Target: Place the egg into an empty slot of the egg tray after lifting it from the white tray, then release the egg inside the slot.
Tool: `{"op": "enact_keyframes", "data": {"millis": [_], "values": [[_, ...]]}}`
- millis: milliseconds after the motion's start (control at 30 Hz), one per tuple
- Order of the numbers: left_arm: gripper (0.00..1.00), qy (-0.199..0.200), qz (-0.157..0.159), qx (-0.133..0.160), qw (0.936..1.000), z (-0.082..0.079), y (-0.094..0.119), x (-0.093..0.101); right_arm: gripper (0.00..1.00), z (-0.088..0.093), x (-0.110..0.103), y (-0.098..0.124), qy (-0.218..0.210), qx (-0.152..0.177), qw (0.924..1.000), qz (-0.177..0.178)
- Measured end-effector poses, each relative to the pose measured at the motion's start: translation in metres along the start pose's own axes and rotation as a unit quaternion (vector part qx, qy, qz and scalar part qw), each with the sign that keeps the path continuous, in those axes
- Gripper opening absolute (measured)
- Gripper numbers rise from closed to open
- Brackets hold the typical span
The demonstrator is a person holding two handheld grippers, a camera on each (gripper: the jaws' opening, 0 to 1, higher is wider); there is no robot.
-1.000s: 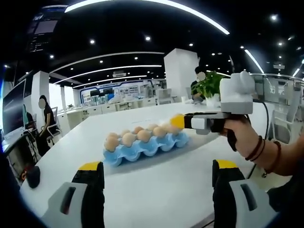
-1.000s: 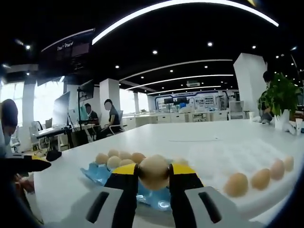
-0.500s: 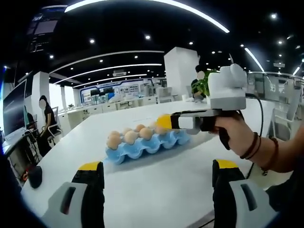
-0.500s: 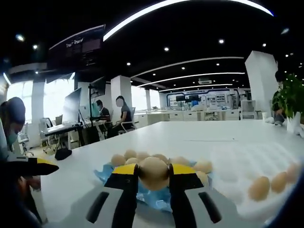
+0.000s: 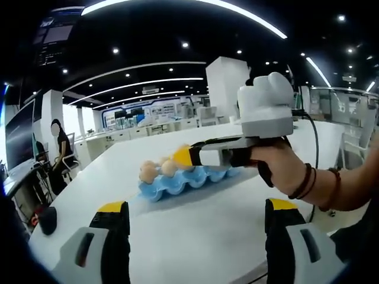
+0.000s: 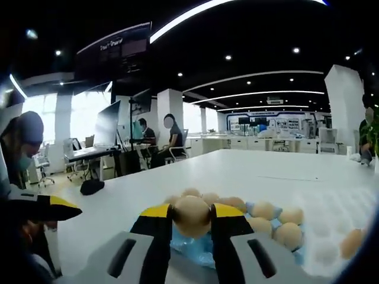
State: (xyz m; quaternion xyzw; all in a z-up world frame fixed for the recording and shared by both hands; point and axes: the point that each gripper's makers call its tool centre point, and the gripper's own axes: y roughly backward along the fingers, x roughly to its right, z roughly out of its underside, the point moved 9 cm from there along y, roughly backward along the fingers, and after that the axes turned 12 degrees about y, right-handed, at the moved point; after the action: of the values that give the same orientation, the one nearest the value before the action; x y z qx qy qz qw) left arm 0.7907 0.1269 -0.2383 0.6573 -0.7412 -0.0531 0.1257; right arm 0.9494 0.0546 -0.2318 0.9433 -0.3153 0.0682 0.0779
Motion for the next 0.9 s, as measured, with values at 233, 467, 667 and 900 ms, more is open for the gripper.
{"op": "enact_keyframes", "data": {"millis": [233,467,667,900], "values": [[0.97,0.004,-0.006,-0.005,1.0,0.001,0.0,-0.007,0.26,-0.003,-0.016,-0.021,0.005,0.0,0.9993,-0.038],[0.98,0.004,-0.008,-0.011,0.9999,0.003,0.0,-0.011,0.26,-0.005,-0.03,-0.033,0.02,0.006,0.9979,-0.062],[0.98,0.005,-0.008,-0.01,0.9999,0.002,0.0,-0.013,0.26,-0.002,-0.038,-0.041,0.03,0.001,0.9964,-0.079],[0.98,0.005,-0.009,-0.009,0.9999,0.002,0.002,-0.014,0.26,0.006,-0.044,-0.049,0.041,-0.018,0.9955,-0.084]]}}
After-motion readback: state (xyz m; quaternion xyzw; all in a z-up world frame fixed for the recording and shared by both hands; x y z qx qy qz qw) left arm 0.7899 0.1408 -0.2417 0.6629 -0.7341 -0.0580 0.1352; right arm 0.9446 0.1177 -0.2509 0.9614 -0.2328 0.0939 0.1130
